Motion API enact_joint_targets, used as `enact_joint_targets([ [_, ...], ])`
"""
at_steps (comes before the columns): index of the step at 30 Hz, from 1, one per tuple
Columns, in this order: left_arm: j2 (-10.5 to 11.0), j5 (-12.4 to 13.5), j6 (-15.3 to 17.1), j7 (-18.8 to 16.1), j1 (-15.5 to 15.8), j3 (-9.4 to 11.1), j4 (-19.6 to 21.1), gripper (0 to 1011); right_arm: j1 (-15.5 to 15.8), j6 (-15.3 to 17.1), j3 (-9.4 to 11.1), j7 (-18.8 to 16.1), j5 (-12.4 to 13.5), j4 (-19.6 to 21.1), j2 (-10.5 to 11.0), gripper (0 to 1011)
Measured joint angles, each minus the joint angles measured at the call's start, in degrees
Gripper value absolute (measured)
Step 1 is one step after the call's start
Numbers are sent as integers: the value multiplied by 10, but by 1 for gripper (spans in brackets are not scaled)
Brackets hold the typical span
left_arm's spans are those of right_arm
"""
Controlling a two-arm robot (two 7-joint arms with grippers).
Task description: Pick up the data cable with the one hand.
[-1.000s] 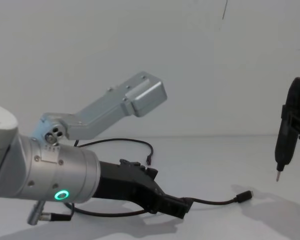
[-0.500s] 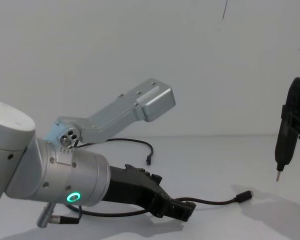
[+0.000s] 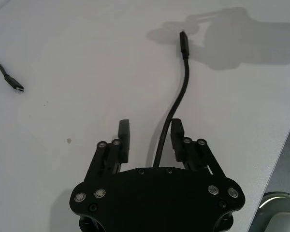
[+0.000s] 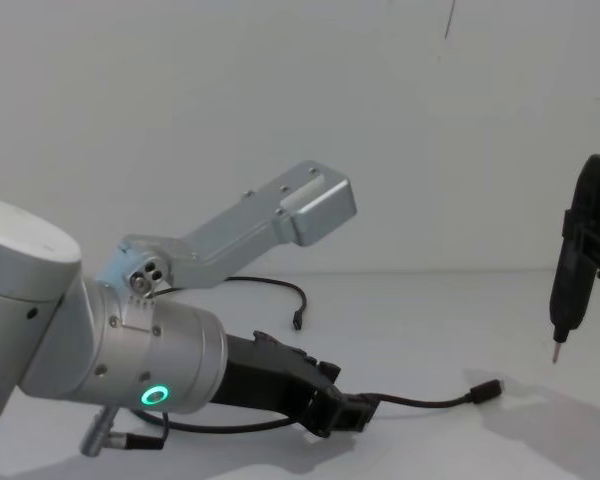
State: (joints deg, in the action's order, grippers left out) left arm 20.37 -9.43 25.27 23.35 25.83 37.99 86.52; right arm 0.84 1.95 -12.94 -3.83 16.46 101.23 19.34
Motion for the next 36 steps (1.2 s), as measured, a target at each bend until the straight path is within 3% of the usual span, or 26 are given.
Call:
enact_joint_targets([
  [16,0,4,-8,-2,-3,-1,2,43,0,0,0,0,0,0,0,269],
  [22,6,7,-35,-3,-12,-6,9,39,0,0,8,-2,5,3,-2,269],
  [26,17,8,-72,-1,-22,-14,17,39,0,0,17,-7,15,10,-3,269],
  [36,60,-6,-154,32,-45,-42,37,39,-5,9,53,-28,63,41,-4,269],
])
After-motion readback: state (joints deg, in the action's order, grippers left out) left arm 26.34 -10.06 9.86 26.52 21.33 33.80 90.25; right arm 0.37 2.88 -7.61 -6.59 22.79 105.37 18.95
